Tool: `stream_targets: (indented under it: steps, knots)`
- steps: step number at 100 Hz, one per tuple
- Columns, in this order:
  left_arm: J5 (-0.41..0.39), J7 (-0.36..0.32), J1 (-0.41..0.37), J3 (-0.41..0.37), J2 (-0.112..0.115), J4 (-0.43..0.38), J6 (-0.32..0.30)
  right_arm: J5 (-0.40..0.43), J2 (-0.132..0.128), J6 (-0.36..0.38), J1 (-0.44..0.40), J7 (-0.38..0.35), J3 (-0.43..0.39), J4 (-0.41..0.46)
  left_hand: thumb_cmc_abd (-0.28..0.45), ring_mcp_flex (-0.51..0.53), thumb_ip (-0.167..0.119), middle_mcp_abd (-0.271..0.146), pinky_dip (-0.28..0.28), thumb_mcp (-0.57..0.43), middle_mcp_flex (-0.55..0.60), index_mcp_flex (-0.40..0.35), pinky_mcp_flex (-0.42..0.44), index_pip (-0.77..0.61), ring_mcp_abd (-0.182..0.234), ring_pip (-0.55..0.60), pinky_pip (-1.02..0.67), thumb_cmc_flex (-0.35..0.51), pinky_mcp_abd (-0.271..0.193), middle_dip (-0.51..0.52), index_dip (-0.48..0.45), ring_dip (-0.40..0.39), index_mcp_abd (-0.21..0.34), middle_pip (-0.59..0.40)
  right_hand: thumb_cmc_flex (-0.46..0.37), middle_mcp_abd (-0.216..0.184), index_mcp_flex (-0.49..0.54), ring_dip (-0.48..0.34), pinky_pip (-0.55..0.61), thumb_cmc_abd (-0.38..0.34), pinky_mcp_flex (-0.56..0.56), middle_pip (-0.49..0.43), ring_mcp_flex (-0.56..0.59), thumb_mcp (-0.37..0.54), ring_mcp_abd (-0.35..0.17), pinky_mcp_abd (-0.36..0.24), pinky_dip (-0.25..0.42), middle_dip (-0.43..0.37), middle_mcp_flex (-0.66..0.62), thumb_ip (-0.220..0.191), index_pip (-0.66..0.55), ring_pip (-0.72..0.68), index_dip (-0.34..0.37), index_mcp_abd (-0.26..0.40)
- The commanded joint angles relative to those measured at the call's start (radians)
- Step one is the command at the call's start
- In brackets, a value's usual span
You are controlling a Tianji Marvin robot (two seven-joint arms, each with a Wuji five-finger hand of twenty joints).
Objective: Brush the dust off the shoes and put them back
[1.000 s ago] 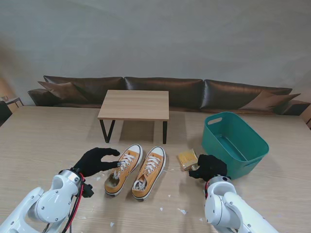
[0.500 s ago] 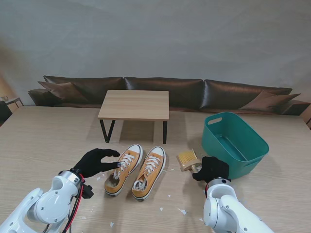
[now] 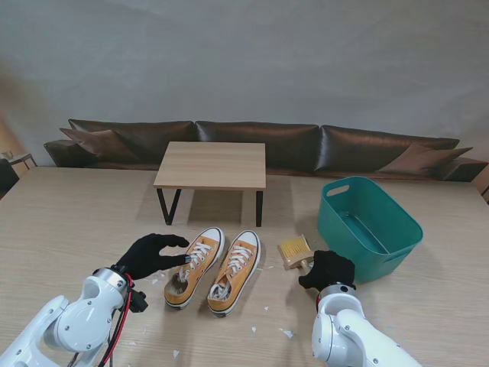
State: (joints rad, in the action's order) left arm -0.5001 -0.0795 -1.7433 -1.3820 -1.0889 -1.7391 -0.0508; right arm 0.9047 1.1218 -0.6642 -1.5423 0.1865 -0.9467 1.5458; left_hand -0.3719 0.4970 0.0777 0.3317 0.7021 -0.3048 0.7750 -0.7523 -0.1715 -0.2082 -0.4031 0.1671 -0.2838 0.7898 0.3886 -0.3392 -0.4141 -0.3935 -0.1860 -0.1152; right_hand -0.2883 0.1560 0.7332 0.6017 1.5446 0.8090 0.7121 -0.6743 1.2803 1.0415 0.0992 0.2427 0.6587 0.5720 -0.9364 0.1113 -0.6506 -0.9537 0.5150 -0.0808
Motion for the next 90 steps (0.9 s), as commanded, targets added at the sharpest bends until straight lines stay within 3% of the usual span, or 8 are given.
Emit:
stream_targets:
  steps: [1, 17, 52, 55, 61, 71, 79, 90]
  knots:
    - [-0.001, -0.019, -0.003, 0.0, -0.004, -0.006, 0.006, 0.001, 0.011, -0.01, 0.007, -0.006, 0.01, -0.013, 0.037, -0.005, -0.032, -0.001, 0.013, 0.026, 0.004, -0.013, 0.017, 0.0, -0.013, 0.001, 0.032, 0.022, 0.018, -0.011, -0.005, -0.008, -0.002, 0.001, -0.01, -0.01, -0.027, -0.008, 0.057, 0.012, 0.195, 0.011, 0.029, 0.012, -0.008, 0.008, -0.021, -0.008, 0.02, 0.016, -0.01, 0.007, 0.003, -0.006]
    - [-0.003, -0.02, -0.003, 0.0, -0.004, -0.007, 0.006, -0.011, 0.021, -0.03, 0.03, 0.019, 0.037, -0.047, 0.039, -0.003, -0.032, 0.001, 0.014, 0.028, 0.006, -0.016, 0.018, -0.002, -0.014, 0.002, 0.033, 0.023, 0.017, -0.011, -0.006, -0.008, -0.003, 0.001, -0.031, -0.013, 0.002, -0.001, 0.056, 0.016, 0.201, -0.002, 0.033, 0.026, -0.017, 0.009, -0.021, -0.007, 0.001, 0.011, -0.029, -0.006, 0.004, 0.0]
    - [0.006, -0.031, 0.004, 0.006, -0.003, -0.003, 0.013, -0.044, 0.052, -0.059, 0.071, 0.113, 0.089, -0.136, 0.044, 0.003, -0.033, 0.006, 0.016, 0.031, 0.014, -0.026, 0.023, -0.005, -0.02, 0.004, 0.036, 0.025, 0.021, -0.013, -0.009, -0.01, -0.005, -0.001, -0.129, -0.028, 0.11, 0.025, 0.057, 0.04, 0.239, -0.024, 0.038, 0.175, -0.048, 0.003, -0.035, -0.006, -0.088, 0.002, -0.075, -0.104, -0.004, 0.033]
    - [0.007, -0.031, 0.005, 0.007, -0.003, -0.002, 0.014, -0.048, 0.056, -0.061, 0.074, 0.125, 0.092, -0.145, 0.045, 0.003, -0.033, 0.006, 0.016, 0.031, 0.016, -0.025, 0.023, -0.005, -0.02, 0.005, 0.036, 0.026, 0.022, -0.013, -0.009, -0.01, -0.006, -0.001, -0.137, -0.028, 0.118, 0.027, 0.058, 0.051, 0.244, -0.025, 0.035, 0.18, -0.051, 0.004, -0.038, -0.005, -0.098, 0.027, -0.078, -0.122, -0.019, 0.038]
    - [0.009, -0.032, 0.007, 0.009, -0.003, -0.002, 0.016, -0.052, 0.064, -0.066, 0.08, 0.15, 0.101, -0.165, 0.046, 0.004, -0.033, 0.009, 0.016, 0.032, 0.018, -0.024, 0.023, -0.004, -0.022, 0.005, 0.036, 0.025, 0.022, -0.013, -0.008, -0.011, -0.006, -0.002, -0.173, -0.039, 0.128, 0.028, 0.066, 0.092, 0.258, -0.034, 0.035, 0.195, -0.064, 0.002, -0.047, 0.004, -0.124, 0.108, -0.15, -0.161, -0.119, 0.059]
    - [0.015, -0.036, 0.009, 0.011, -0.003, -0.001, 0.02, -0.056, 0.076, -0.076, 0.092, 0.188, 0.116, -0.197, 0.049, 0.008, -0.034, 0.011, 0.016, 0.033, 0.02, -0.027, 0.024, -0.006, -0.026, 0.008, 0.037, 0.027, 0.022, -0.014, -0.009, -0.012, -0.009, -0.002, -0.244, -0.053, 0.147, 0.053, 0.076, 0.163, 0.285, -0.057, 0.036, 0.213, -0.087, -0.004, -0.052, 0.05, -0.182, 0.175, -0.272, -0.232, -0.218, 0.091]
    - [0.018, -0.037, 0.01, 0.012, -0.003, -0.001, 0.023, -0.066, 0.086, -0.082, 0.098, 0.214, 0.122, -0.216, 0.051, 0.011, -0.034, 0.014, 0.016, 0.034, 0.022, -0.026, 0.025, -0.005, -0.028, 0.01, 0.038, 0.028, 0.024, -0.014, -0.009, -0.013, -0.012, -0.003, -0.284, -0.065, 0.169, 0.075, 0.086, 0.186, 0.304, -0.084, 0.039, 0.221, -0.1, -0.01, -0.054, 0.097, -0.217, 0.196, -0.352, -0.289, -0.28, 0.109]
    - [0.023, -0.039, 0.012, 0.014, -0.003, 0.0, 0.026, -0.08, 0.095, -0.076, 0.103, 0.238, 0.125, -0.235, 0.058, 0.012, -0.034, 0.016, 0.016, 0.036, 0.024, -0.031, 0.025, -0.006, -0.029, 0.011, 0.038, 0.026, 0.025, -0.014, -0.009, -0.014, -0.011, -0.003, -0.312, -0.093, 0.237, 0.123, 0.098, 0.148, 0.321, -0.193, 0.039, 0.243, -0.135, -0.021, -0.054, 0.206, -0.241, 0.199, -0.388, -0.391, -0.32, 0.115]
